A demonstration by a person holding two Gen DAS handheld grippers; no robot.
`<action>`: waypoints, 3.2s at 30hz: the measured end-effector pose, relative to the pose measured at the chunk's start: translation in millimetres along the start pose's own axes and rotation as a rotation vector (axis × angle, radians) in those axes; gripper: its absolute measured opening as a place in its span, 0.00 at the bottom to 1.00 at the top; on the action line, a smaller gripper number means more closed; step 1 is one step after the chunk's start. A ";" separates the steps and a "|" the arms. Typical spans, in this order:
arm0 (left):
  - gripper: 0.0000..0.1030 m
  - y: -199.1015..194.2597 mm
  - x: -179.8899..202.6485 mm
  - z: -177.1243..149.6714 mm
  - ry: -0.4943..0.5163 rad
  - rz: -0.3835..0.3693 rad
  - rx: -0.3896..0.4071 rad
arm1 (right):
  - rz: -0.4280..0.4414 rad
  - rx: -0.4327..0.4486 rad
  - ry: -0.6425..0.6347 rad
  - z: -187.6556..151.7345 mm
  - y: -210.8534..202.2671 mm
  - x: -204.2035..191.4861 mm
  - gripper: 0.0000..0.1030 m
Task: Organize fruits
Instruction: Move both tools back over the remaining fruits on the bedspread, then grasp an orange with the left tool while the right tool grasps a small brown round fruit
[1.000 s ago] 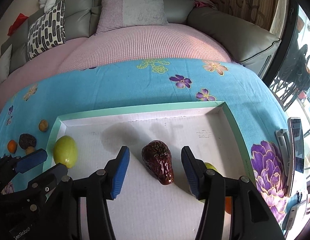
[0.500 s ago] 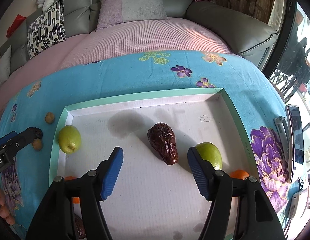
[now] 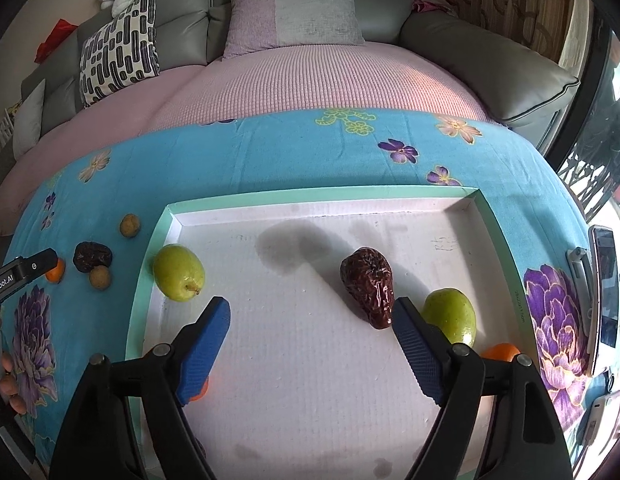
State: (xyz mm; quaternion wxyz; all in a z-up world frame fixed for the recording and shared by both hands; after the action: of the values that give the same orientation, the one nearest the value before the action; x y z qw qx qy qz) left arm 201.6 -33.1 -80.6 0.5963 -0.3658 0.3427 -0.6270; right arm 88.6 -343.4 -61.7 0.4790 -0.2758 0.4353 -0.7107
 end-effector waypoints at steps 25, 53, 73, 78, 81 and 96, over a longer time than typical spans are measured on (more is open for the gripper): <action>1.00 2.6 -9.1 8.3 -0.055 0.008 0.059 | 0.008 -0.005 0.007 15.5 25.0 4.4 0.82; 1.00 5.3 -35.4 22.6 -0.074 -0.084 0.038 | 0.056 0.066 -0.082 23.9 18.9 -39.0 0.98; 0.99 -6.1 -63.7 40.2 -0.077 -0.247 -0.002 | 0.134 0.193 -0.207 17.5 -12.2 -101.4 0.97; 0.99 0.6 -58.9 38.3 -0.053 -0.240 -0.029 | 0.160 0.181 -0.225 16.8 -12.4 -112.7 0.96; 0.98 7.6 -57.5 36.7 -0.051 -0.244 -0.053 | 0.182 0.168 -0.209 18.3 -11.2 -118.1 0.95; 0.82 30.8 -43.4 25.8 -0.028 -0.281 -0.152 | 0.204 0.094 -0.266 43.9 -5.5 -162.1 0.78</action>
State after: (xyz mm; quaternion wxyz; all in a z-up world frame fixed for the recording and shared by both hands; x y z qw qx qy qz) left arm 240.2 8.7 -96.7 0.4780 -0.4629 0.3264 -0.6714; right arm 184.8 -208.8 -32.2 0.6142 -0.2992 0.3602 -0.6353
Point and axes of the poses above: each gripper's, at about its wrist camera, not at the fingertips, and y roughly the way its jaws point, x to its right, z to its top, the point moved 7 cm from there along y, roughly the way its jaws point, and after that the axes turned 5 degrees about -x, right-handed, at the moved point
